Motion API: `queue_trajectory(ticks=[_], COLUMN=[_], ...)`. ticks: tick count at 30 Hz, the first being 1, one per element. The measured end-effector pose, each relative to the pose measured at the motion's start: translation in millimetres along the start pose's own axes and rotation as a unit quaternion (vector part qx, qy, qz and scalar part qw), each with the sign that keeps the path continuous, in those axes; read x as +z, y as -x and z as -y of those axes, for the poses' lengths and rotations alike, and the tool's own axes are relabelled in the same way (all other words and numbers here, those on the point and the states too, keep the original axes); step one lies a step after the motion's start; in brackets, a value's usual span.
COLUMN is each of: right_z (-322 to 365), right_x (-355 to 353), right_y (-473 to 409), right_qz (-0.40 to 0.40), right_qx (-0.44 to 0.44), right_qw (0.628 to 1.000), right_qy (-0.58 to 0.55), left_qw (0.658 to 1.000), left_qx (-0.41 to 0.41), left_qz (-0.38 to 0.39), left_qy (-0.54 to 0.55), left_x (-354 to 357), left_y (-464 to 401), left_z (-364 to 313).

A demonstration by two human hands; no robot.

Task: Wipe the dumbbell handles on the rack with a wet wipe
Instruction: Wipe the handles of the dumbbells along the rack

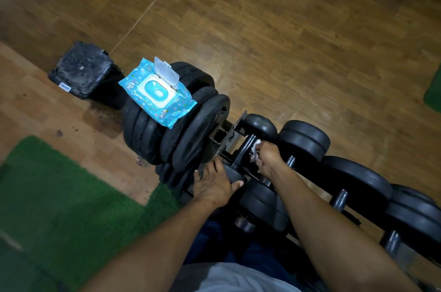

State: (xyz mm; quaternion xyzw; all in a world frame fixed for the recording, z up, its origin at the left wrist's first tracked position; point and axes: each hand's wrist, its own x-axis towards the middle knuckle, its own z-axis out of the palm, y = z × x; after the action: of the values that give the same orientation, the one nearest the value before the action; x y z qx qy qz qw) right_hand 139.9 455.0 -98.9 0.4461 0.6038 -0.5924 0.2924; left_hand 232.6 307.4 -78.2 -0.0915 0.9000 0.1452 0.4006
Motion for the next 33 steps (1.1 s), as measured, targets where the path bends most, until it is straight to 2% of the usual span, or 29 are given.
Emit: queue_trajectory(ticks=[3,7,10,13,19,22,25,26,28,29,30,31,32,33], right_z=[-12,-15,-7,-6,-15,-10,-1,4,13,18,23,29,32,33], right_x=[-1,-1,-5,-11,-2,4,0,-1,-3,-3,-3,-3,-3,-2], right_y=[7,22,24,22,27,28,28,28,28,28,26,24,22,22], right_qz=[0.049,0.125,0.139,0.147,0.145,0.128,0.132,0.139,0.152,0.146,0.123,0.083,0.036,-0.009], right_qx=[0.021,0.001,-0.024,-0.037,-0.038,-0.044,-0.057,-0.065,-0.084,-0.108,-0.159,-0.234,-0.307,-0.368], right_qw=[0.993,0.945,0.917,0.907,0.914,0.9,0.869,0.865,0.887,0.894,0.886,0.85,0.791,0.711], right_qy=[0.103,0.304,0.374,0.393,0.377,0.414,0.474,0.478,0.428,0.409,0.417,0.464,0.527,0.599], left_qw=[1.0,1.0,1.0,1.0,1.0,0.999,0.999,0.998,0.998,0.998,0.997,0.997,0.997,0.997], left_qx=[0.002,0.0,0.003,0.003,-0.001,-0.004,-0.005,-0.004,-0.004,-0.005,-0.007,-0.01,-0.013,-0.015], left_qz=[-0.001,-0.001,-0.001,-0.008,-0.022,-0.037,-0.053,-0.059,-0.066,-0.07,-0.073,-0.077,-0.079,-0.08], left_qy=[0.002,0.003,0.003,0.003,-0.014,-0.02,-0.008,-0.007,-0.005,-0.006,-0.008,-0.009,-0.006,-0.002], left_x=[1,1,0,1,3,6,11,12,13,13,13,12,12,12], left_y=[-1,-1,1,1,7,9,9,9,10,10,10,11,11,12], left_z=[0,2,2,1,-5,-9,-9,-9,-8,-7,-7,-8,-8,-8])
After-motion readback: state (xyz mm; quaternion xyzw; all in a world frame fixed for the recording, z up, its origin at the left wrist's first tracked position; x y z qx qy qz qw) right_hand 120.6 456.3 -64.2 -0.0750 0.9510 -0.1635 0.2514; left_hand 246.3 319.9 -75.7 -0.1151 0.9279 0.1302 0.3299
